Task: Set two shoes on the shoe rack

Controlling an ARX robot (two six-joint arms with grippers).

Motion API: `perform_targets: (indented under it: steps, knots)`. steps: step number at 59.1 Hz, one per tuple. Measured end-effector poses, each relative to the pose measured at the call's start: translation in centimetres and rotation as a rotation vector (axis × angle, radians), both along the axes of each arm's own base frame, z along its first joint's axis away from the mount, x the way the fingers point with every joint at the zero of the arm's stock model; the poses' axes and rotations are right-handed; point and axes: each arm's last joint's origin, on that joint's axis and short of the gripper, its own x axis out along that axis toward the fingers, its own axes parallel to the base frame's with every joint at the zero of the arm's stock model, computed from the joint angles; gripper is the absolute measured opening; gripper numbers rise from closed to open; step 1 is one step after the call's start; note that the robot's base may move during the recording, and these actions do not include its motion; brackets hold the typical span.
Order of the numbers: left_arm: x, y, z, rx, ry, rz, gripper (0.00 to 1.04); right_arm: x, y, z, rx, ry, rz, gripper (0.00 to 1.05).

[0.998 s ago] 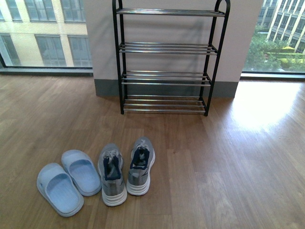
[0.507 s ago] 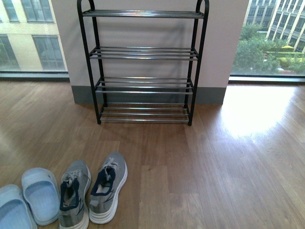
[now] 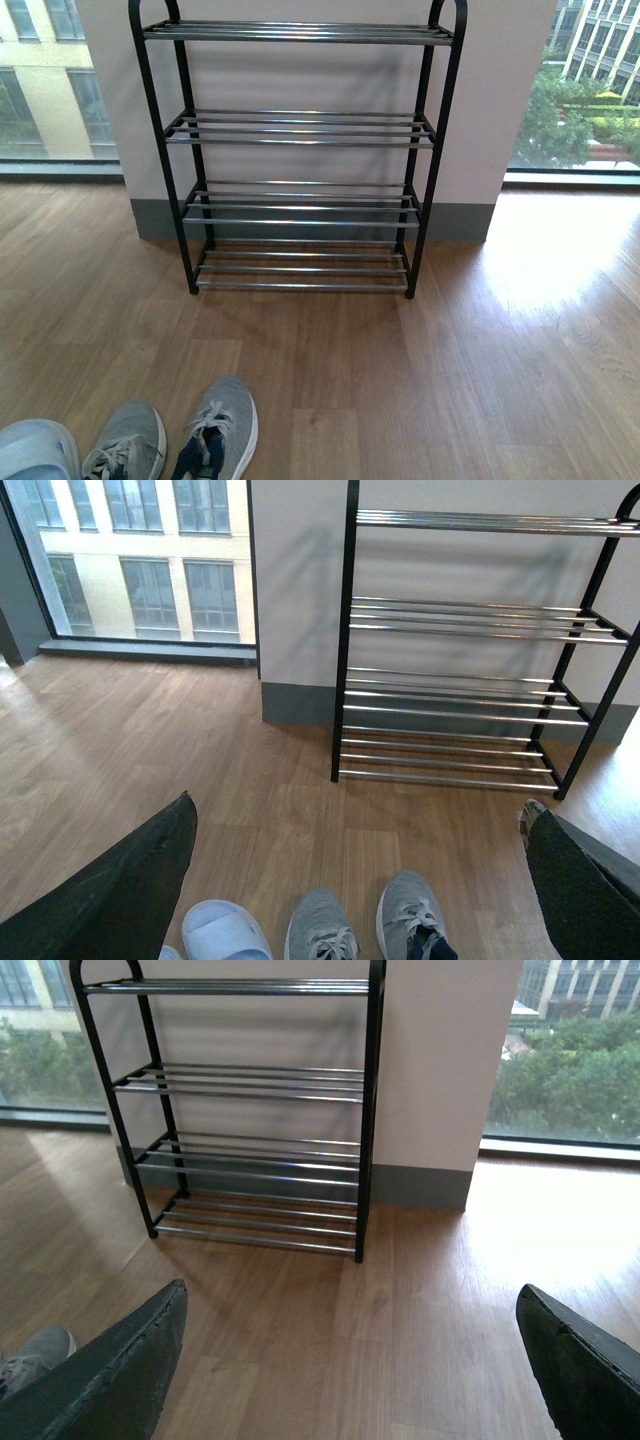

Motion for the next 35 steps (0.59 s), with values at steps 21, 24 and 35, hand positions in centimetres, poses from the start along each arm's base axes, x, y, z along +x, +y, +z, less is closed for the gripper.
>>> perform_targets:
  steps: [21,24,35]
  knots:
    - [7.0,-0.9,0.3,-0.477,0.362,0.271,0.95,0.0,0.0,0.0,0.000,0.000,0.002,0.95]
    - [9.3,-1.1,-0.5,-0.474,0.462,0.288,0.95,0.0,0.0,0.0,0.000,0.000,0.002,0.95]
    - [14.5,-2.3,-5.7,-0.375,0.759,0.322,0.95,0.0,0.0,0.0,0.000,0.000,0.002,0.95]
